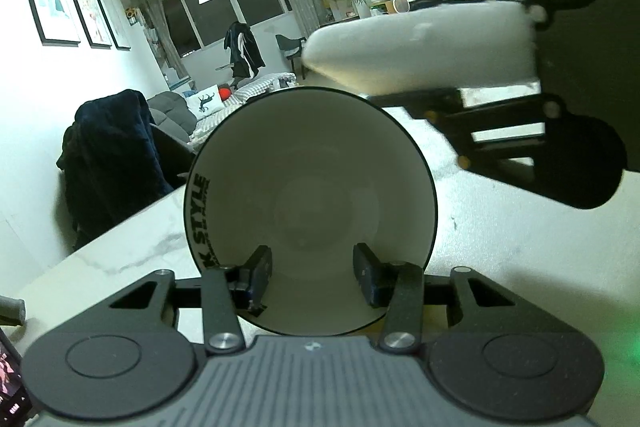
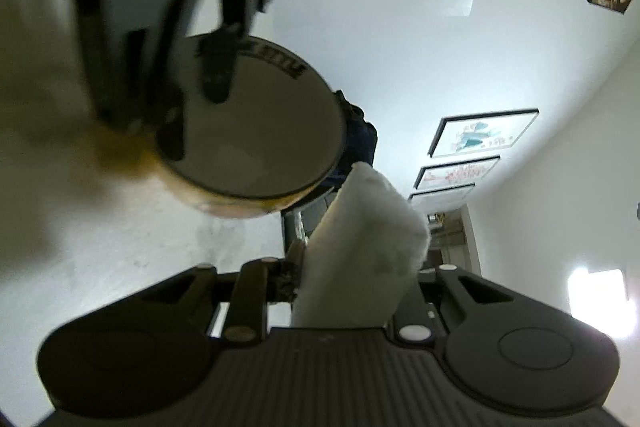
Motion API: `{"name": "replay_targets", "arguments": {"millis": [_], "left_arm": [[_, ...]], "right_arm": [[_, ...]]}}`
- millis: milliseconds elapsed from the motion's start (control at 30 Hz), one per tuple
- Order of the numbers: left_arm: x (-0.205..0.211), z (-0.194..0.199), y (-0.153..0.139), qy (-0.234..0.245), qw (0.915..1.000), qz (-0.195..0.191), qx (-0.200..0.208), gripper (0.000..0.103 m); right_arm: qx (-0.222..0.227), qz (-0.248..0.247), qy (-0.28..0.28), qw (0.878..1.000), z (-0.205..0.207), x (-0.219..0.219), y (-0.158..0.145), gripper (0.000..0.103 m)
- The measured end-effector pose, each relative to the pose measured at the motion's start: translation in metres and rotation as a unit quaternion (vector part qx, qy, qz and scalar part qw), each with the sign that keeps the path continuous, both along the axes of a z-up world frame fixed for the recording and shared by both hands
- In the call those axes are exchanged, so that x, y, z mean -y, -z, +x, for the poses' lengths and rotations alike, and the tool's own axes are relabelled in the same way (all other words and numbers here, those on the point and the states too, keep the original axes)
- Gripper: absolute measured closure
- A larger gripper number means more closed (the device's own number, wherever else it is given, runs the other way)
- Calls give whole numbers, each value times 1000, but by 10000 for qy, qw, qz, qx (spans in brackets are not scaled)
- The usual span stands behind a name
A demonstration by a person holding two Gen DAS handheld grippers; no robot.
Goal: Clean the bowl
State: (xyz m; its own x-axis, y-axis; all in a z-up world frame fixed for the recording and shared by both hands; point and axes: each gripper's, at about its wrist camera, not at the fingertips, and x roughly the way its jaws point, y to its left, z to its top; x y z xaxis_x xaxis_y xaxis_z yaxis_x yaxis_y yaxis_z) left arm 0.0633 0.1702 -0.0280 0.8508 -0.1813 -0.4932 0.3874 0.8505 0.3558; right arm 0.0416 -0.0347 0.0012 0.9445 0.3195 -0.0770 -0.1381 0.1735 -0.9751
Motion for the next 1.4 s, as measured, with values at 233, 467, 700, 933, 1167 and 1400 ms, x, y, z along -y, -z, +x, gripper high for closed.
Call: {"name": "replay_targets", "arguments": {"millis": [233,467,700,933,1167,1400], "left_arm": [[2,5,3,-4,10000,63,36,56],[4,6,3,-32,10000,79,41,56],[5,9,3,-39,9999,95,47,56],[5,6,1,-42,10000,65,29,56],[7,-1,-3,-49,10000,49,19,56],[5,3,-6,-47,10000,75,28,56]], "right_arm": [[-483,282,95,9984,20,-12,24,78],[-277,274,22,9992,19,-22,50,79],[-195,465,-30,9987,11,-29,69,79],[-598,382,22,9975,17,-36,103,79],[-352,528,-48,9980,10,-46,111,79],[-662,404,45,9970,20,-54,149,79]]}}
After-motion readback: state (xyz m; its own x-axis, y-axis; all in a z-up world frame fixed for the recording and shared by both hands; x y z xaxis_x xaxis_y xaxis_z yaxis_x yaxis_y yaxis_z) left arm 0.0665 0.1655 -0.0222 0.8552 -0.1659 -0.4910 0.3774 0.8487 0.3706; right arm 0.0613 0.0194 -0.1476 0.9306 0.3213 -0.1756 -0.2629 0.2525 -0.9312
